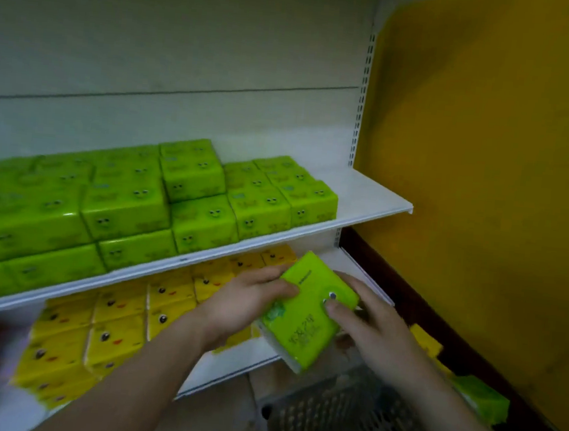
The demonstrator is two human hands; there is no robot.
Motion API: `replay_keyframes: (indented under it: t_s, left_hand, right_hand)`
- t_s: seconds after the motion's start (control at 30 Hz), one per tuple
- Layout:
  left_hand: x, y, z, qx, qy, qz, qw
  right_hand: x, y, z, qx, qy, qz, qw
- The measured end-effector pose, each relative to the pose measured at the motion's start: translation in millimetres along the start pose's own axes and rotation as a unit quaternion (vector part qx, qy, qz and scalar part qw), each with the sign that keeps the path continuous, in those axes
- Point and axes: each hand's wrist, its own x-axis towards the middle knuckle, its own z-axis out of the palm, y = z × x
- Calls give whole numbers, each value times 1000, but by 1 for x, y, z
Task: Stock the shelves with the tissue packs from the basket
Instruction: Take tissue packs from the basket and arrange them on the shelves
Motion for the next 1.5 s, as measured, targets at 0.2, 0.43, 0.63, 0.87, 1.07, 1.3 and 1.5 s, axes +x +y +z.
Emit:
replay_keyframes:
  t_s: [0.2,0.43,0.63,0.87,1.07,1.3,1.5]
  left_hand:
    - [-10,29,-67,163,197,80,963]
    - [-9,39,-157,504,362,90,779]
    - [2,22,-187,622,286,40,728]
    - [5,14,-201,607,305,74,730]
    - [13,24,-164,505,340,220,762]
    - [40,-12,-35,338,178,258,887]
    - [41,-71,103,244,0,198,950]
  right_hand:
    - [66,-49,43,85,38,3,996]
    - [162,-97,109,132,138,47,980]
    - [218,-93,154,19,173,74,982]
    - [231,-83,171,-247,199,-1,949]
    - [203,-74,133,-219,207,-124,945]
    - [97,-10,25,-289,167,-110,936]
    - [-25,62,-73,-362,109,66,923]
